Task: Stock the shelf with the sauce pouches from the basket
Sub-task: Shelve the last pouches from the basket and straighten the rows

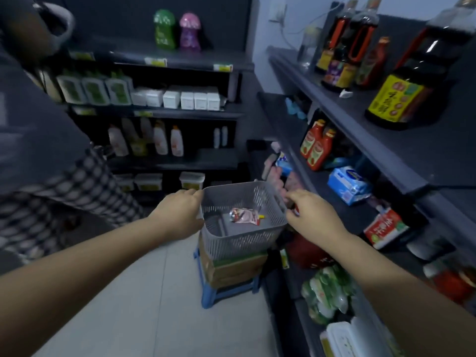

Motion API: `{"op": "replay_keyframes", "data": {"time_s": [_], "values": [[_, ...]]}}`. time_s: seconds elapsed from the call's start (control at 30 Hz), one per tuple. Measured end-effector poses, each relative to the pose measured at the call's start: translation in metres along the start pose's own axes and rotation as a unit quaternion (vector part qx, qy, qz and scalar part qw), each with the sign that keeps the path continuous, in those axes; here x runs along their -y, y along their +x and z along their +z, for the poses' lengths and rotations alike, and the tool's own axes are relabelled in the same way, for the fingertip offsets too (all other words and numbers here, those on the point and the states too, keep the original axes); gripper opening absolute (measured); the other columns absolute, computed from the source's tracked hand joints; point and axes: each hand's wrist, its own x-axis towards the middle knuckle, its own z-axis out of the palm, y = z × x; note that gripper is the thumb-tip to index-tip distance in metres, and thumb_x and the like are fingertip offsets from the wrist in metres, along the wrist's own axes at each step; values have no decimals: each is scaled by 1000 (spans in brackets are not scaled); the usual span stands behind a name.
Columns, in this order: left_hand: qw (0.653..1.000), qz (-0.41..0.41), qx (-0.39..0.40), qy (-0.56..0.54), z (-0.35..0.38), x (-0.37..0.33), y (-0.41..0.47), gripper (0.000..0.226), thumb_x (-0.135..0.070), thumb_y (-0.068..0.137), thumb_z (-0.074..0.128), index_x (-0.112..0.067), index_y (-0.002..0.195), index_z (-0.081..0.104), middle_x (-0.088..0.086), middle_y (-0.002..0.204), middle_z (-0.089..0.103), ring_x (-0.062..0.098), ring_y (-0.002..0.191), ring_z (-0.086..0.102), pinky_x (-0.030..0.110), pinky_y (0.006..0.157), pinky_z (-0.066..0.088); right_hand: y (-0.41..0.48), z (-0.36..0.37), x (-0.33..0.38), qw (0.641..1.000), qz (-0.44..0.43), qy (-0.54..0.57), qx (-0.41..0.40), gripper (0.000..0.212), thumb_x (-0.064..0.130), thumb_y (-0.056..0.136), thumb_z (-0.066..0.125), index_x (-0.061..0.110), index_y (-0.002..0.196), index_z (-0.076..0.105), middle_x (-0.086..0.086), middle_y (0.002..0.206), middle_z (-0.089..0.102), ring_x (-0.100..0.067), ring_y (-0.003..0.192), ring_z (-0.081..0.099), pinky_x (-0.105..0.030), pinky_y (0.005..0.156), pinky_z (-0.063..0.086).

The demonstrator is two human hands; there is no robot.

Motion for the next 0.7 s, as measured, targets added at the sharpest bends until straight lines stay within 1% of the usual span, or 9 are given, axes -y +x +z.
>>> {"op": "replay_keyframes", "data": {"time_s": [0.07,0.1,0.23,0.33,0.4,0.47,0.53,0.6,0.7], "values": [[1000,-3,6,2,8,8,24,64,-31,89,55,-12,143,27,10,142,42,27,130,40,38,105,36,28,16,-5,1000,-13,0,18,41,20,86,54,14,127,55,-7,122,59,-27,109,56,-36,81,46],[1000,-3,9,3,13,11,37,62,-31,88,55,-11,141,30,10,140,45,27,128,41,38,103,37,42,25,-9,1000,-15,2,28,41,20,86,54,14,126,55,-7,123,59,-27,111,55,-36,83,46],[1000,1,23,1,31,18,103,45,-29,85,54,-12,126,46,8,124,56,26,115,49,37,92,42,105,57,-34,997,-21,-1,70,43,20,85,53,15,128,54,-6,128,57,-26,115,55,-35,87,47],[999,-4,40,-11,45,22,161,41,-31,87,52,-13,123,48,7,119,58,26,110,51,35,85,43,155,75,-59,994,-7,2,110,46,21,88,54,14,133,49,-5,133,53,-24,119,52,-34,90,45],[998,-10,59,-18,53,22,198,33,-30,89,49,-11,115,51,9,115,58,27,106,52,34,80,42,189,88,-77,990,-1,9,142,44,21,87,54,13,130,51,-6,129,55,-24,117,52,-35,90,46],[996,-19,84,-28,63,24,229,27,-29,90,48,-10,110,52,10,114,59,29,107,53,34,81,44,220,104,-95,985,-3,16,174,36,20,85,54,10,120,56,-8,119,59,-27,110,56,-39,86,49],[993,-26,103,-45,77,30,256,29,-30,91,48,-11,113,54,10,118,60,30,112,53,37,86,46,249,122,-110,980,-6,8,201,28,18,82,54,7,108,60,-10,109,61,-29,101,59,-42,80,51],[990,-36,119,-68,89,37,278,28,-30,90,48,-14,112,55,10,119,60,30,112,54,36,86,45,271,140,-120,975,4,10,220,27,16,81,55,6,106,61,-12,108,62,-30,98,60,-41,78,51],[983,-42,148,-99,109,48,306,22,-24,87,49,-17,107,58,11,113,63,30,106,58,34,82,45,294,168,-127,968,25,9,248,31,18,83,56,6,111,59,-13,113,61,-33,104,59,-41,80,51]]}}
